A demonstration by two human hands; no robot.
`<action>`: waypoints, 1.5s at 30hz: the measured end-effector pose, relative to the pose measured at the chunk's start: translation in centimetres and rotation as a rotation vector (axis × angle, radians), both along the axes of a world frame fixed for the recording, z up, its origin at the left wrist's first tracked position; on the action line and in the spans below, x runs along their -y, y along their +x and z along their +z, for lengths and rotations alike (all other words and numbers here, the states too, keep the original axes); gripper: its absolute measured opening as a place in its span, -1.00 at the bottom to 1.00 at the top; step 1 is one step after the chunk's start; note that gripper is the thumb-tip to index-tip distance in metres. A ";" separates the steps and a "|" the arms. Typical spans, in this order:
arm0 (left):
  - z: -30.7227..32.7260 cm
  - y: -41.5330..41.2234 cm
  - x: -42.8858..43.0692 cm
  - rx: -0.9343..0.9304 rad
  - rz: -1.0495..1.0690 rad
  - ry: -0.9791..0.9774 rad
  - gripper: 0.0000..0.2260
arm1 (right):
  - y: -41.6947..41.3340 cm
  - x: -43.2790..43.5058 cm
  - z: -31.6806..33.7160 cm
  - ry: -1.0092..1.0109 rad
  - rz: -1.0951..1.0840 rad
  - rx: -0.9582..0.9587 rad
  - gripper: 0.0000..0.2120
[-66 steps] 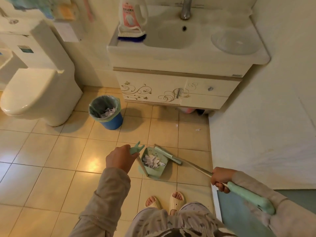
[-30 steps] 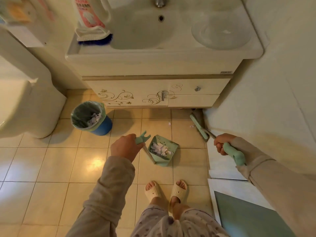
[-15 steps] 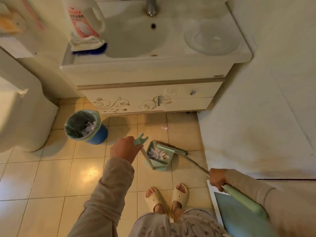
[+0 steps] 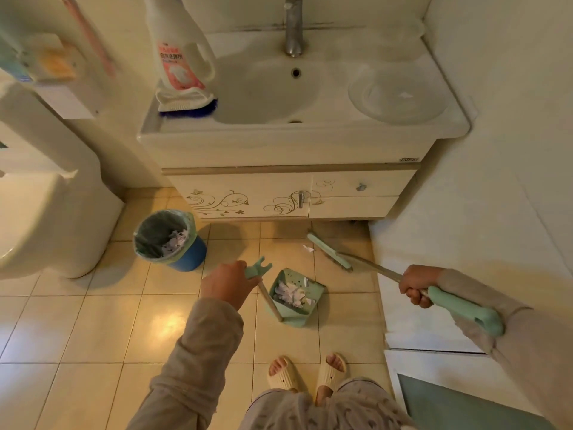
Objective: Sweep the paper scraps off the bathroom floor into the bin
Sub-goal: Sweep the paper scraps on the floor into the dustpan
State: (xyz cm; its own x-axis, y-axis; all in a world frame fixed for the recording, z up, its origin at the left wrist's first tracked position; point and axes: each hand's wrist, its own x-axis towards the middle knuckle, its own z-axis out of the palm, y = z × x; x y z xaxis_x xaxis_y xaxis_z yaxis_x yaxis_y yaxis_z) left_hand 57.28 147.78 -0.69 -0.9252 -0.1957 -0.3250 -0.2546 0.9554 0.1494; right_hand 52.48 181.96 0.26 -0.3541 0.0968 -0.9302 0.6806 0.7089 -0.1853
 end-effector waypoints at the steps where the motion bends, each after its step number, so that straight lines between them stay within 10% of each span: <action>1: 0.1 0.3 0.1 -0.001 0.020 -0.006 -0.67 | -0.8 0.5 -0.2 0.016 0.025 -0.019 -0.67; 14: -0.6 2.6 0.6 0.043 0.110 0.004 -0.68 | 1.6 8.1 -3.2 0.191 0.557 0.003 -0.81; 32: -0.4 1.6 2.1 0.030 0.040 0.042 -0.67 | 4.9 3.7 -0.8 0.022 0.144 0.044 -0.78; 45: -0.5 5.5 5.1 0.040 0.053 0.006 -0.68 | 7.7 11.7 -2.5 0.145 0.717 0.048 -0.62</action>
